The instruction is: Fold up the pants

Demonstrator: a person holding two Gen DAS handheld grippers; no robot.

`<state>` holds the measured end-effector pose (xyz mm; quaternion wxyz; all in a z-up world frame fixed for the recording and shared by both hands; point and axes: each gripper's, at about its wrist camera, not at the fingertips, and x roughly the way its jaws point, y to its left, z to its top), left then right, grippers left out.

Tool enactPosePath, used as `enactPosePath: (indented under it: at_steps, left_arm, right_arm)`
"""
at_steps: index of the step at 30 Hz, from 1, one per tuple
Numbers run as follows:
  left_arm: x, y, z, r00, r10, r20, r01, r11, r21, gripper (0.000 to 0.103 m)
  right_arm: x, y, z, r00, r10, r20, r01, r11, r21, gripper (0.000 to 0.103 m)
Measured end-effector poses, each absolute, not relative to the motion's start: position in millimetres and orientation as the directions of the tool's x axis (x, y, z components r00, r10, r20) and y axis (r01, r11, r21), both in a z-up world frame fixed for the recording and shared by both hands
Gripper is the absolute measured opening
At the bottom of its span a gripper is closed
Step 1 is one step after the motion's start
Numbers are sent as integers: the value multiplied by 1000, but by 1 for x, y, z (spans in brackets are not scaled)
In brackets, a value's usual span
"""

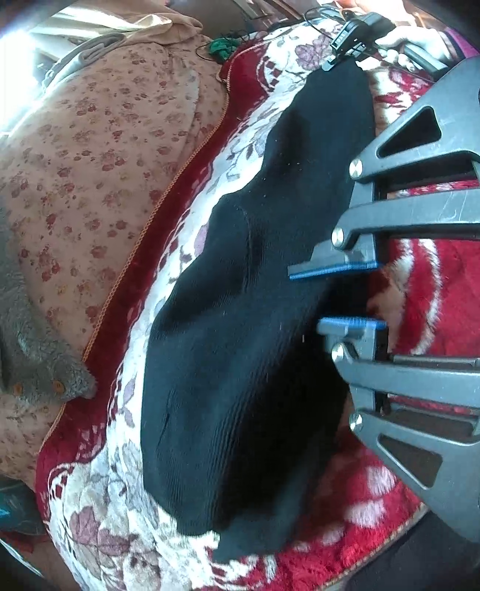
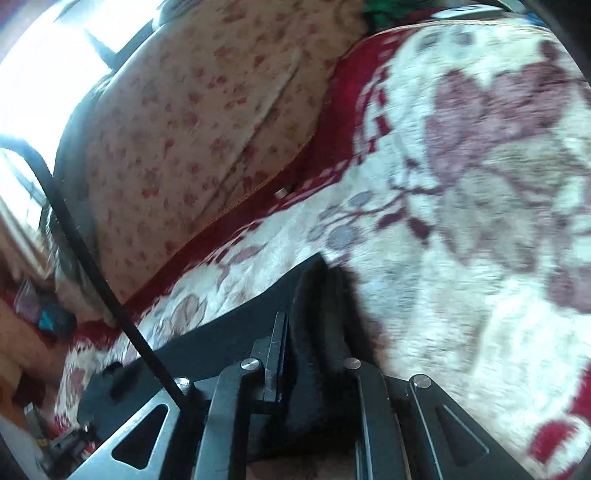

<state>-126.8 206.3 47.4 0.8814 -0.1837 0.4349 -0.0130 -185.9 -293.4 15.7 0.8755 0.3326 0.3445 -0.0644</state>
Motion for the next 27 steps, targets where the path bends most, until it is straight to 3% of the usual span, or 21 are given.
enactPosePath:
  at_steps: [3, 6, 9, 12, 15, 16, 23, 27]
  left_arm:
    - [-136, 223, 57, 644, -170, -746, -160, 924, -348, 22]
    - [-145, 246, 63, 657, -169, -734, -198, 902, -384, 25]
    - [-156, 270, 71, 675, -139, -725, -245, 884, -397, 25]
    - [-164, 292, 76, 683, -119, -721, -282, 867, -410, 26]
    - [-170, 312, 76, 683, -133, -718, -311, 837, -451, 42]
    - [-172, 321, 75, 685, -135, -716, -332, 817, -471, 43]
    - [-160, 345, 67, 668, -176, -723, -364, 769, -525, 43]
    - [-149, 354, 53, 651, -226, -725, -374, 736, -565, 50]
  right_arm:
    - [-196, -306, 29, 758, 44, -651, 414, 739, 532, 16]
    - [-203, -302, 47, 799, 88, -594, 353, 733, 582, 16]
    - [-197, -267, 69, 823, 228, -520, 189, 754, 629, 19]
    - [-177, -215, 77, 779, 423, -463, 9, 731, 682, 33]
    - [-152, -143, 71, 642, 638, -426, -158, 653, 740, 34]
    - [-145, -117, 68, 590, 689, -422, -201, 631, 749, 34]
    - [-118, 53, 70, 354, 774, -525, -493, 632, 598, 35]
    - [-117, 110, 68, 281, 779, -561, -588, 601, 541, 42]
